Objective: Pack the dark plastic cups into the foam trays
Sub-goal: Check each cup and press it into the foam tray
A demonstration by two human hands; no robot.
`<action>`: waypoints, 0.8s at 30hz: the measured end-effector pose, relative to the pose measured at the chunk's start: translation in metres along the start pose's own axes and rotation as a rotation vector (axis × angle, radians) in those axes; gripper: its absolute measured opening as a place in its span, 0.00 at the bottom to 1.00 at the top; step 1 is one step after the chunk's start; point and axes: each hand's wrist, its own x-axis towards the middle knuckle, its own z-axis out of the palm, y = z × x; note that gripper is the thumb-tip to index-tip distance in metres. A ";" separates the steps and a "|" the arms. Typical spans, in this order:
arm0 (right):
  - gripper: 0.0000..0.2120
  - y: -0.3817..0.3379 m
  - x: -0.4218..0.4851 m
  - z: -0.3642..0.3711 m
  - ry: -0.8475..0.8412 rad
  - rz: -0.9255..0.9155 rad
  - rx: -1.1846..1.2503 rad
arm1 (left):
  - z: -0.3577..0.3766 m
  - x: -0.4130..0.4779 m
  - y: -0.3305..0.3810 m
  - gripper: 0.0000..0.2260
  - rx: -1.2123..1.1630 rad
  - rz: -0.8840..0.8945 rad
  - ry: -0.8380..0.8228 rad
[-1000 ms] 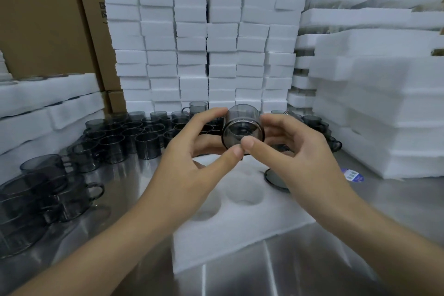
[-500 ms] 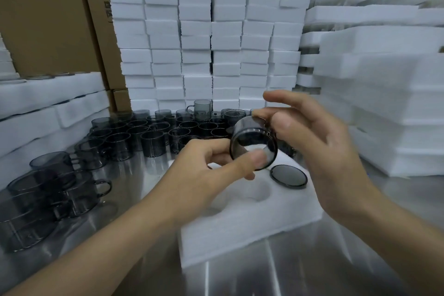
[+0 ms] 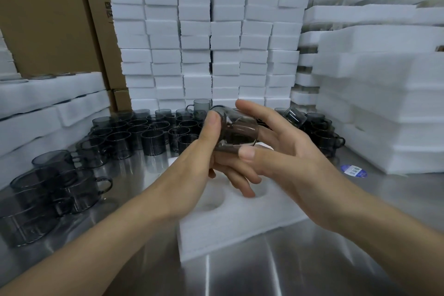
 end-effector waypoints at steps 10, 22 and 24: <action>0.17 0.001 0.006 -0.007 0.253 -0.007 -0.029 | -0.001 0.005 -0.006 0.38 0.045 0.011 0.130; 0.15 0.002 0.007 -0.020 0.135 0.013 -0.326 | 0.001 0.006 -0.010 0.10 0.157 0.016 0.344; 0.15 0.002 0.004 -0.016 0.071 0.013 -0.427 | 0.001 0.006 -0.010 0.13 0.145 0.017 0.372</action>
